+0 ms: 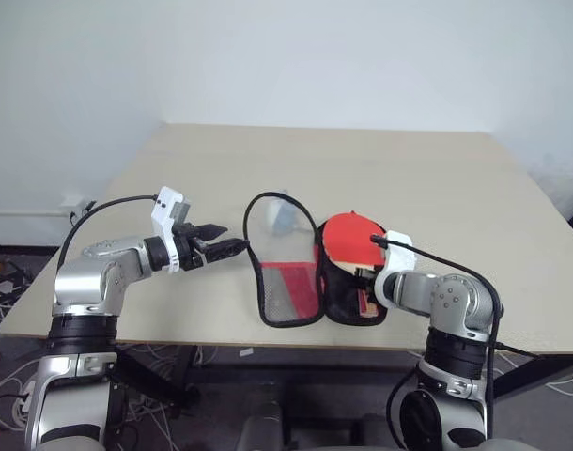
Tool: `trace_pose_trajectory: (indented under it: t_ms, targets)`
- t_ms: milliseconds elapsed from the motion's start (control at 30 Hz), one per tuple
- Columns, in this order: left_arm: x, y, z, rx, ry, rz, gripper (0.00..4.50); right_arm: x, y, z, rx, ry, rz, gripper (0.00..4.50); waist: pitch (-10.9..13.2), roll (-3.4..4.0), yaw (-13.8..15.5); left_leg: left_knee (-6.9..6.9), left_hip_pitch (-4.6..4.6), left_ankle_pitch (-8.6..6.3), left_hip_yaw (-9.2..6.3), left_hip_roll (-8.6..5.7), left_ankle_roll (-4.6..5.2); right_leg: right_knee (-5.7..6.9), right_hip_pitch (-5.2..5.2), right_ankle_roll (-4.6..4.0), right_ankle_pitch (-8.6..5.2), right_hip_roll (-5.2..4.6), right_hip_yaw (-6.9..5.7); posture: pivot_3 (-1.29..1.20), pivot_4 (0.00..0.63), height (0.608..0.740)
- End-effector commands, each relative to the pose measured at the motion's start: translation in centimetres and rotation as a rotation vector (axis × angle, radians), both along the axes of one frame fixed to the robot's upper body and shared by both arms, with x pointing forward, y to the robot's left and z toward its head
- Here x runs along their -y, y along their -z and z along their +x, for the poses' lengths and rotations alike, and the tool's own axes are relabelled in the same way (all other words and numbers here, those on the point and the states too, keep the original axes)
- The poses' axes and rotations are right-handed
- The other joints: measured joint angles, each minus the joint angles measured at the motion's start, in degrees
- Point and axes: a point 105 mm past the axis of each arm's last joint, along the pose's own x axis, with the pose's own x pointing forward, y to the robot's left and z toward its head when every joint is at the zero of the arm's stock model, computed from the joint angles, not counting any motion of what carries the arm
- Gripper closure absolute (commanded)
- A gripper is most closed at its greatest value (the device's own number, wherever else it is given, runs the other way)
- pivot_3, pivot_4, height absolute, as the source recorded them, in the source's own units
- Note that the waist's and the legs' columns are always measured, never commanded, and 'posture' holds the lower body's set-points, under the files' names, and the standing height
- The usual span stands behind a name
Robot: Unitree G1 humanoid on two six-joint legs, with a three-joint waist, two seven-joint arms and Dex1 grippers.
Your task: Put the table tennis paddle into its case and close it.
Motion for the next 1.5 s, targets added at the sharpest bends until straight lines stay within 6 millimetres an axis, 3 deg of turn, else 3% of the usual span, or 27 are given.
trace_pose_trajectory:
  t_ms: [33, 200, 367, 467, 600, 833, 967, 1067, 1367, 1433, 1500]
  targets:
    - [0.4, -1.1, 0.2, 0.034, 0.022, -0.005, 0.00, 2.1, 1.1, -0.4, -0.054, 0.081, -0.071, 1.97, 0.0, -0.03, 0.0, 0.00, 0.01, 0.00, 0.00, 0.00, 0.00, 0.00, 0.01, -0.01, 0.00, 0.00, 0.00, 0.00, 0.000, 0.740]
    - [0.6, -1.1, 0.5, 0.028, 0.026, -0.010, 0.00, 1.0, -1.0, 0.5, 0.026, 0.033, -0.034, 0.30, 0.0, -0.02, 0.0, -0.03, 0.01, 0.00, 0.01, 0.02, 0.00, 0.01, 0.00, -0.19, 0.10, -0.01, -0.04, 0.00, 0.000, 0.740]
    - [0.2, -1.0, 0.8, 0.026, 0.016, 0.000, 0.00, 0.0, -6.8, 2.7, 0.271, -0.011, 0.036, 0.30, 0.0, 0.05, -0.2, -0.12, -0.05, 0.00, 0.07, 0.03, 0.00, 0.04, -0.19, -0.27, 0.15, 0.00, 0.00, 0.00, 0.000, 0.740]
    - [-0.7, -1.0, 2.2, 0.033, -0.046, 0.030, 0.00, 0.4, -11.4, 5.0, 0.511, 0.030, 0.087, 0.30, 0.0, 0.04, -0.4, -0.27, -0.04, 0.12, -0.02, 0.04, -0.19, 0.07, -0.33, -0.24, 0.16, 0.10, 0.03, 0.00, 0.000, 0.740]
    - [-1.4, -1.8, 3.4, 0.047, -0.084, 0.023, 0.00, 1.1, -13.5, 7.1, 0.596, 0.127, 0.157, 0.30, 0.0, 0.02, -0.4, -0.32, -0.04, 0.22, -0.14, 0.05, -0.32, 0.07, -0.36, -0.13, 0.21, 0.24, 0.07, 0.00, 0.000, 0.740]
    - [-1.5, 0.2, 3.5, 0.024, -0.043, 0.141, 0.00, 2.5, -13.4, 9.7, 0.643, 0.169, -0.001, 0.30, 0.0, 0.01, -0.4, -0.21, -0.07, 0.39, -0.10, 0.08, -0.30, 0.04, -0.31, -0.09, 0.20, 0.27, 0.14, 0.00, 0.000, 0.740]
    - [-1.9, 2.9, 3.6, -0.007, -0.013, 0.272, 0.00, 2.7, -14.6, 10.5, 0.698, 0.191, 0.063, 0.30, 0.0, 0.04, -0.5, -0.24, -0.07, 0.40, -0.11, 0.09, -0.32, 0.10, -0.36, -0.10, 0.21, 0.29, 0.15, 0.00, 0.000, 0.740]
    - [-2.1, 3.0, 3.9, -0.020, -0.011, 0.264, 0.00, 3.5, -15.2, 10.8, 0.727, 0.226, 0.083, 0.30, 0.1, 0.03, -0.5, -0.24, -0.07, 0.44, -0.14, 0.16, -0.36, 0.14, -0.41, -0.12, 0.22, 0.38, 0.17, 0.00, 0.000, 0.740]
    - [-3.0, -4.4, 4.0, 0.096, -0.009, -0.009, 0.00, 4.2, -13.8, 10.5, 0.715, 0.265, 0.064, 0.30, 0.1, 0.01, -0.5, -0.17, -0.16, 0.45, -0.15, 0.27, -0.37, 0.14, -0.47, -0.13, 0.22, 0.47, 0.21, 0.00, 0.000, 0.740]
    - [-3.7, -5.1, 4.1, 0.098, -0.040, -0.037, 0.00, 4.3, -13.8, 10.5, 0.721, 0.273, 0.059, 0.30, 0.1, 0.01, -0.5, -0.14, -0.15, 0.46, -0.18, 0.30, -0.37, 0.14, -0.45, -0.13, 0.22, 0.52, 0.21, 0.00, 0.000, 0.740]
    - [-4.3, -4.1, 3.9, 0.079, -0.050, 0.016, 0.00, 4.3, -13.9, 10.4, 0.726, 0.283, 0.076, 0.30, 0.1, 0.02, -0.5, -0.12, -0.15, 0.47, -0.19, 0.30, -0.36, 0.16, -0.45, -0.13, 0.22, 0.53, 0.21, 0.00, 0.000, 0.740]
